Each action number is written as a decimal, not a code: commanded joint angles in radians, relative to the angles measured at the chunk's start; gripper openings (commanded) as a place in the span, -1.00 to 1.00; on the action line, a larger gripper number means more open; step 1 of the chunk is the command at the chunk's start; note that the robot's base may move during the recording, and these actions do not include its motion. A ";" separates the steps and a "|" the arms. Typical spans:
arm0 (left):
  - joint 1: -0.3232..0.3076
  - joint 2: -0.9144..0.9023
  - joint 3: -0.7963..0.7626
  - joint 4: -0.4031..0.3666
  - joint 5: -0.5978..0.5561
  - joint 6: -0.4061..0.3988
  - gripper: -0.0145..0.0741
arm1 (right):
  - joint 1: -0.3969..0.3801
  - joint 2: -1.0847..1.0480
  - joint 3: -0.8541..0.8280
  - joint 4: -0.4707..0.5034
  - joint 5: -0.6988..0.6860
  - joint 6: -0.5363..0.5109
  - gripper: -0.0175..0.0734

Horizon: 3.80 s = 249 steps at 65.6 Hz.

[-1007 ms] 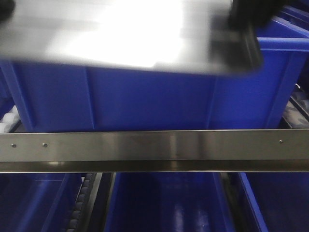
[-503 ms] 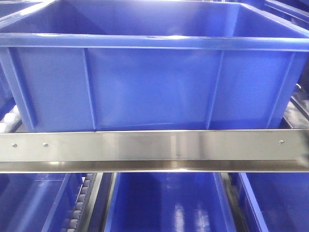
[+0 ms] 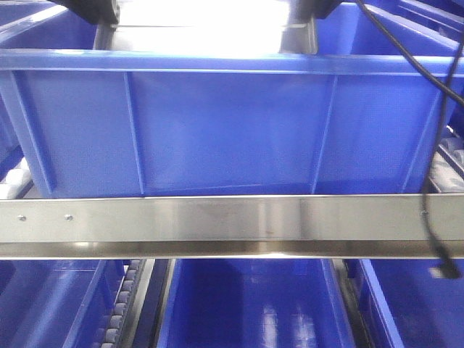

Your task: Grab silver tray and place in blue box

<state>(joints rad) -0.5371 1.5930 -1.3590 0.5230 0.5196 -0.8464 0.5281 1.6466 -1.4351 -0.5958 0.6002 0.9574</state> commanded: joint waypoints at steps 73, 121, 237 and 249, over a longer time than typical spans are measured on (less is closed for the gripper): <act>-0.040 -0.399 0.243 0.062 -0.372 0.083 -0.90 | 0.002 -0.294 0.187 -0.077 -0.439 -0.238 -0.50; -0.040 -1.199 0.967 0.062 -0.721 0.083 -0.91 | 0.001 -1.119 1.003 -0.170 -0.718 -0.237 -0.50; -0.040 -1.202 0.967 0.062 -0.745 0.083 -0.91 | -0.564 -1.677 1.468 0.633 -0.819 -0.973 -0.50; -0.040 -1.202 0.967 0.062 -0.745 0.083 -0.91 | -0.564 -1.677 1.468 0.633 -0.819 -0.973 -0.50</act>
<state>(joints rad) -0.5709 0.3817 -0.3626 0.5911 -0.1585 -0.7616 -0.0308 -0.0103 0.0315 0.0478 -0.1267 -0.0169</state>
